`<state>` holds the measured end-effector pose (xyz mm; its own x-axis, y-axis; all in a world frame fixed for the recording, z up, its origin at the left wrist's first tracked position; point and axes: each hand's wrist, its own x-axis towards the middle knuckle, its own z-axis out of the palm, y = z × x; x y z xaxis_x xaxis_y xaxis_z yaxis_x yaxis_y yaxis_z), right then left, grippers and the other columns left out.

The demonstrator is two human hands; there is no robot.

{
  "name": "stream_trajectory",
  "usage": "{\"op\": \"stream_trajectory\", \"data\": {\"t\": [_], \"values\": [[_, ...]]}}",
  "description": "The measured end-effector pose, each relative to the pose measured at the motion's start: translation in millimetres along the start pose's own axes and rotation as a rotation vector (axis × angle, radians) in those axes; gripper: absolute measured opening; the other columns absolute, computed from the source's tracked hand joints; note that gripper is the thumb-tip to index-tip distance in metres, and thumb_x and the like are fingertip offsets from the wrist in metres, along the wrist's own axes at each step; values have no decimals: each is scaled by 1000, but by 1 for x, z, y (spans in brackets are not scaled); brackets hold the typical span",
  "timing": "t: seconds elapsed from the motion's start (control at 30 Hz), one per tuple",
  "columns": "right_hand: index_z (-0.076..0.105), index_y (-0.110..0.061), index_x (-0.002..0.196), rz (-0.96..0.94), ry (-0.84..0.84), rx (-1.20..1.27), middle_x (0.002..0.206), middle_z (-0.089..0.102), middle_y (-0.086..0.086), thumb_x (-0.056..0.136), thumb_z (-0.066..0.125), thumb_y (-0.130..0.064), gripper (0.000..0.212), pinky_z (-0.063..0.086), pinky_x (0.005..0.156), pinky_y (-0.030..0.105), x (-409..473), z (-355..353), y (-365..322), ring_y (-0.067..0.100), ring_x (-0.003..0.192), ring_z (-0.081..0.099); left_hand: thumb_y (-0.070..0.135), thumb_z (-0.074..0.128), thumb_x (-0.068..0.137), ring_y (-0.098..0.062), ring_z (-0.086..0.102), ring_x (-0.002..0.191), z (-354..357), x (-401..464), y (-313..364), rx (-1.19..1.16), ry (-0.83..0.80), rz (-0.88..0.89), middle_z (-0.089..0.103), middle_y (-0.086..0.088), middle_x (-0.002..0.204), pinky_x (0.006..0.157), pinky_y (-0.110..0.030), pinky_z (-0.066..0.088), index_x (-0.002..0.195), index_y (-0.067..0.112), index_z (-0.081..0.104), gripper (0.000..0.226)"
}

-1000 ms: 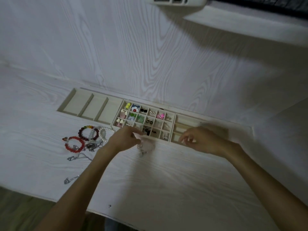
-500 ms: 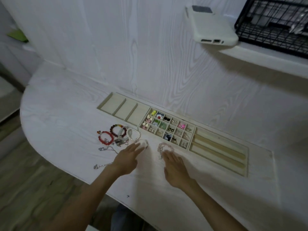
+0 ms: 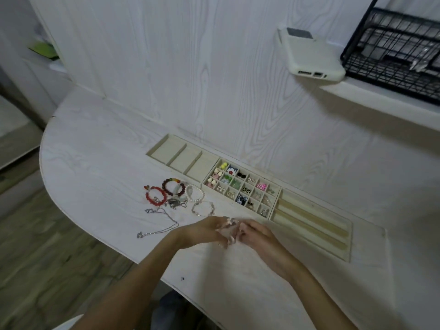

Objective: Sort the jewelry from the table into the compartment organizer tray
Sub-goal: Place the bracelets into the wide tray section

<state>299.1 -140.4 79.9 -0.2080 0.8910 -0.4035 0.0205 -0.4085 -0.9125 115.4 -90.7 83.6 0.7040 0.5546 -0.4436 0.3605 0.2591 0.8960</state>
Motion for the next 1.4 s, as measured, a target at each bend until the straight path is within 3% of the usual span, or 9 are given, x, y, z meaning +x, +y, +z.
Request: {"op": "stream_trajectory", "data": {"t": [0.1,0.23,0.43,0.53,0.7,0.9,1.03,1.23,1.4], "values": [[58,-3,112,40,-84,409,110,64,14,99,43,-19,26,44,102,35,-9,5,-24,24,105,60,4,54,78,-17,57,117,-6,-14,6,-458,-39,56,64,-3,121,107,-29,41,114,5,60,36],[60,-11,98,161,12,725,90,62,5,96,47,-23,18,47,92,33,1,23,-34,19,90,60,19,63,83,-19,61,102,-17,-23,7,-769,64,89,65,-5,105,103,-30,43,98,11,65,17],[61,-5,121,280,46,808,107,62,8,84,63,-38,50,48,84,29,31,53,-44,20,97,56,32,48,98,-17,62,109,-51,-42,12,-451,286,65,68,0,111,105,-28,43,112,18,69,29],[64,-13,121,294,-23,672,107,69,0,87,58,-41,44,46,90,29,54,70,-51,16,102,60,37,45,99,-20,60,115,-81,-50,15,-302,281,18,65,-5,122,107,-32,42,120,17,64,36],[59,-18,125,372,24,660,126,61,4,92,49,-50,48,36,105,36,110,91,-62,22,119,53,33,39,101,-19,62,109,-143,-58,30,-71,238,-18,67,-3,118,101,-29,46,121,11,63,38],[64,-16,113,273,102,678,106,65,3,97,41,-41,38,40,97,34,188,129,-91,20,104,58,34,48,98,-9,57,83,-231,-45,47,197,98,-64,66,8,89,96,-33,46,107,15,69,30],[65,-11,92,252,71,658,103,66,9,99,37,-38,40,39,93,32,235,153,-107,26,106,57,33,45,98,-15,64,97,-287,-30,64,324,-41,-88,70,4,100,98,-26,47,117,13,66,34],[65,-13,114,262,102,606,111,68,7,98,42,-40,39,39,106,41,277,161,-107,22,104,63,21,58,93,-7,61,83,-358,0,67,306,-91,-123,66,4,88,86,-20,50,113,6,67,27],[69,-10,111,233,250,558,97,67,6,91,59,-26,27,53,86,28,308,158,-104,18,91,64,2,58,86,-10,60,92,-393,36,34,226,15,-188,64,1,92,92,-24,49,105,5,69,22]]}}
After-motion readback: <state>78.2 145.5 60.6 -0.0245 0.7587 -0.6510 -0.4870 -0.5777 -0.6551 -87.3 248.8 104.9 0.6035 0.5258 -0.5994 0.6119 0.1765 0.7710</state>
